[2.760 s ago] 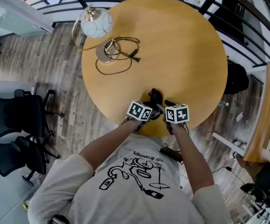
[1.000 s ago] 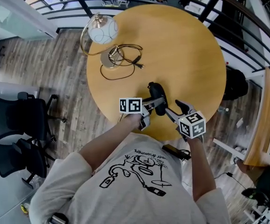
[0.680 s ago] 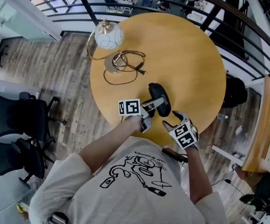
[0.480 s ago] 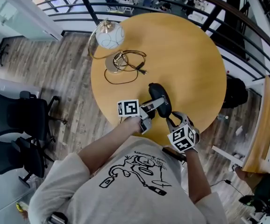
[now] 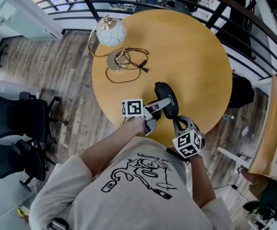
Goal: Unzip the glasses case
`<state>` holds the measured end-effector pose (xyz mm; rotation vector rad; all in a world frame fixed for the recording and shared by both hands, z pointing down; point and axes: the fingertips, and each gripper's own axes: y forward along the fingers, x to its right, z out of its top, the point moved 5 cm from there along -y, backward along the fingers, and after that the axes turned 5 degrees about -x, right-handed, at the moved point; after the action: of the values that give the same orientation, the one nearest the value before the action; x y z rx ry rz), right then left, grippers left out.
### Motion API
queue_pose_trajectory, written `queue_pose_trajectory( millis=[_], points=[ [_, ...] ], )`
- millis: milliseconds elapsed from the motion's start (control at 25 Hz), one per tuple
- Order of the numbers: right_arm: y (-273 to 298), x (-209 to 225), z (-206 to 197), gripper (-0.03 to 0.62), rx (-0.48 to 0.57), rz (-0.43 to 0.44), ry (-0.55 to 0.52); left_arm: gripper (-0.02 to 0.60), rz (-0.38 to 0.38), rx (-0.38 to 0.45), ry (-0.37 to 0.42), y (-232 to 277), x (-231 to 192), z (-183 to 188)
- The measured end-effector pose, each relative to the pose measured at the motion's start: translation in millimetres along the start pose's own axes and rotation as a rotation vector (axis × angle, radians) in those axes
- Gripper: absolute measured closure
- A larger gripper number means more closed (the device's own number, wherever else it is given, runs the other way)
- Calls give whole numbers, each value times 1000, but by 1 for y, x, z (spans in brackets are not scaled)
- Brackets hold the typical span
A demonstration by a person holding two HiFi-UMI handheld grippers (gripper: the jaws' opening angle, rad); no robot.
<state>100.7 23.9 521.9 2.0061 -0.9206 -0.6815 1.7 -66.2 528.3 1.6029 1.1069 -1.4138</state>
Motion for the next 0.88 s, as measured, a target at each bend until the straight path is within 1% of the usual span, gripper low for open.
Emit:
queue_pose_trajectory(
  millis=[200,280,360,480,520,600,720,800,880],
  points=[
    [-3,-1,-3,572,-13,-23,-35,365,-15,-44,-8,2,2,-3],
    [-3,-3,-5,572,-19,-27,-47,370,7,-68,14,2,-2,-4],
    [-3,-3,-7,572,-25,-33,-58,373,9,-83,15,2,-4,-5],
    [-4,-2,-10,572,-40,-48,-72,379,37,-107,37,-1,-7,-6],
    [-4,0,-11,572,-45,-55,-74,380,36,-115,34,-1,-7,-7],
    [-4,5,-12,572,-51,-69,-81,382,-8,-123,-8,2,-3,-12],
    [-5,8,-12,572,-58,-83,-109,383,-7,-152,-5,2,-3,-14],
    [-6,10,-11,572,-63,-95,-137,383,-40,-163,-41,4,0,-17],
    [-6,13,-10,572,-68,-108,-162,383,-49,-190,-43,5,1,-19]
  ],
)
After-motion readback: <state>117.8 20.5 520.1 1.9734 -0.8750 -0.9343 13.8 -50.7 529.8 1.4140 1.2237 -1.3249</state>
